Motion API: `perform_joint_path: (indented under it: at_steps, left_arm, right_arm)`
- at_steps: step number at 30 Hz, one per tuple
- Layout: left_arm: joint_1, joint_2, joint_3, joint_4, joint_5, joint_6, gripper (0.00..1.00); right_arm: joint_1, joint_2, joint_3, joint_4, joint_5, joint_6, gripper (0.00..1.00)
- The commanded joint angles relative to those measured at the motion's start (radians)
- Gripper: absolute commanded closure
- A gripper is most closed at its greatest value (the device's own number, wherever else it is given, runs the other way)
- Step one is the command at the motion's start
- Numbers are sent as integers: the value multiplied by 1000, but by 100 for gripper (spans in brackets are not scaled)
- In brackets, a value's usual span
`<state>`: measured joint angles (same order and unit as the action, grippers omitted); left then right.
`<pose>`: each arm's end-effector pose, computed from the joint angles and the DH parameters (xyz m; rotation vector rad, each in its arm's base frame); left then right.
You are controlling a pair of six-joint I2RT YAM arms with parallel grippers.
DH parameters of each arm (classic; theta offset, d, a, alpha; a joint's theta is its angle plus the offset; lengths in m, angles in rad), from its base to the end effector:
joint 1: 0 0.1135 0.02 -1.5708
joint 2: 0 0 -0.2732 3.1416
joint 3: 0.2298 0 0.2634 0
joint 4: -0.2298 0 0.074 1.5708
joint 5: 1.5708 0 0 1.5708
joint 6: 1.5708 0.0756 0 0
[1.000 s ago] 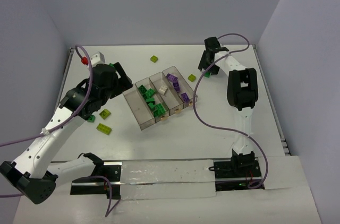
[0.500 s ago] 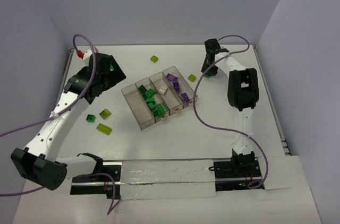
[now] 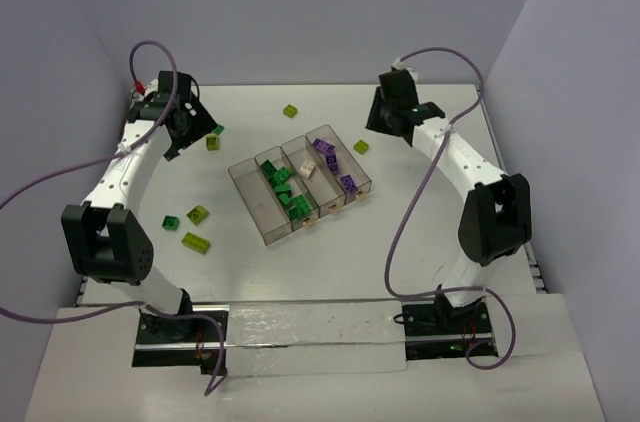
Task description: Sort the legos into containers by color
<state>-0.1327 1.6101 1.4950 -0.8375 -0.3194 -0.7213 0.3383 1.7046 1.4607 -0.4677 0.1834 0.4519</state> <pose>0.3767 -0.0263 0.2978 -0.8321 2.3105 0.0352 0.4122 0.1304 0.2837 0.2248 2.2654 0.2080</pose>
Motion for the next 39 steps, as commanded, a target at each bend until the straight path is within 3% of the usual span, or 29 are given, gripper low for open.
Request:
perform_joint_path:
  at_steps: [1,9,21,24,29,31,39]
  left_arm:
    - [38,100,132,8,17,74,2]
    - [68,363,338,-34,57,87,4]
    - [130,638,614,-58,221,33,5]
    - [130,689,635,-34,239,22,5]
    - [130,754,681,-14,267,12,6]
    - [130,785,704,-13,275,2,6]
    - [162,834,741,54,287,-62,10]
  right_arm:
    - [185,-25,-19,38,8,-2,71]
    - [424,56,51,28,3,5,71]
    - [508,180,60,27,-17,7,69]
    - [510,205,73,22,-14,11,60]
    - [514,217,99,2,1,2,26]
    - [515,213,109,-5,9,-3,18]
    - [518,133,75,-12,16,-2,15]
